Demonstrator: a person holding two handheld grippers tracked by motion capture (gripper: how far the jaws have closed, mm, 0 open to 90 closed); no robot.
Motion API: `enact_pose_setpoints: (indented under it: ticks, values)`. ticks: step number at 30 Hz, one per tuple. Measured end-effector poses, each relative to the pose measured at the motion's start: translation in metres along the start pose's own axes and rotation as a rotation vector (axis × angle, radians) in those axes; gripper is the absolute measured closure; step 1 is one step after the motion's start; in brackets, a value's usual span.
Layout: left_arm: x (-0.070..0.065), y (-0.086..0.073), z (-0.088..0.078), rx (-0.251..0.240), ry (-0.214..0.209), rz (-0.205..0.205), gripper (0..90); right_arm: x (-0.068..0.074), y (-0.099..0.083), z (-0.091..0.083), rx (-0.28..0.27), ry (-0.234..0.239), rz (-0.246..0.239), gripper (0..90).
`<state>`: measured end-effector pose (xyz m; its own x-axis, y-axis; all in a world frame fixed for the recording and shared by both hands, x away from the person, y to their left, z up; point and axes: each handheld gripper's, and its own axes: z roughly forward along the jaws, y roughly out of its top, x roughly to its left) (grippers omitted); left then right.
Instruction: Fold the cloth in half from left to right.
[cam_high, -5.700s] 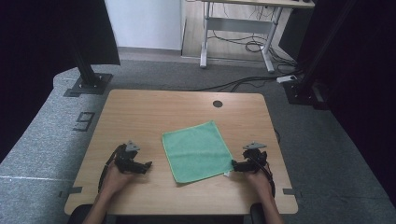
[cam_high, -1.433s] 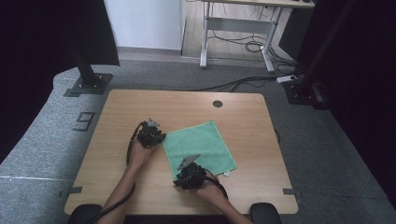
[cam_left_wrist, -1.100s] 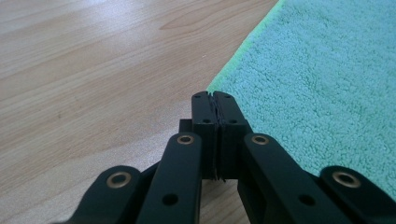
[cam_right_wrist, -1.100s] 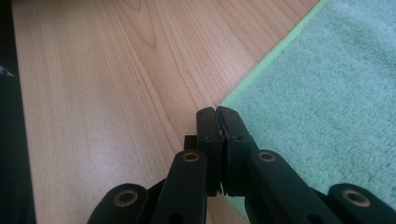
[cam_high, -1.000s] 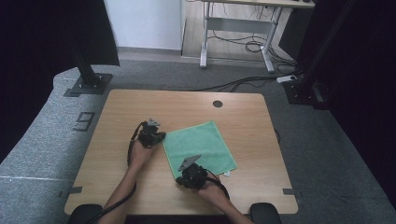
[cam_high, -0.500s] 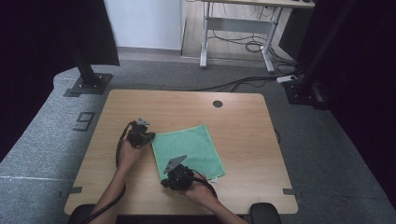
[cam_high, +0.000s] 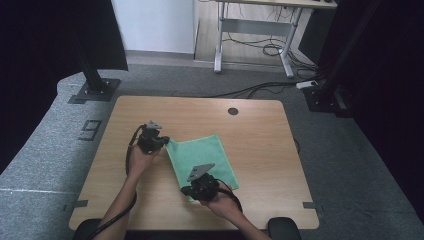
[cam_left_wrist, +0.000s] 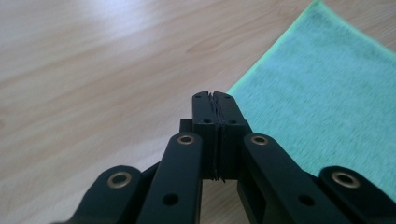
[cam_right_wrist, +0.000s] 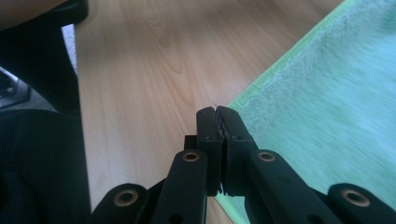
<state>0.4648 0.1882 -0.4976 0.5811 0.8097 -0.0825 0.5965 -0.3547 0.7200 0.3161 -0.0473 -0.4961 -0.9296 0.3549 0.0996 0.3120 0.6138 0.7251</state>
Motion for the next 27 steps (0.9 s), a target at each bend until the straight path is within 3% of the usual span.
enact_pose_setpoints:
  ticks: [7,27]
  values:
    - [-0.017,0.021,0.015,-0.001,-0.025,0.021,88.2,-0.016,-0.023,-0.026,-0.016,-0.063,0.052,87.4]
    - [-0.063,0.06,0.058,-0.003,-0.051,0.098,88.0,-0.044,-0.066,-0.068,-0.039,-0.162,0.15,87.4]
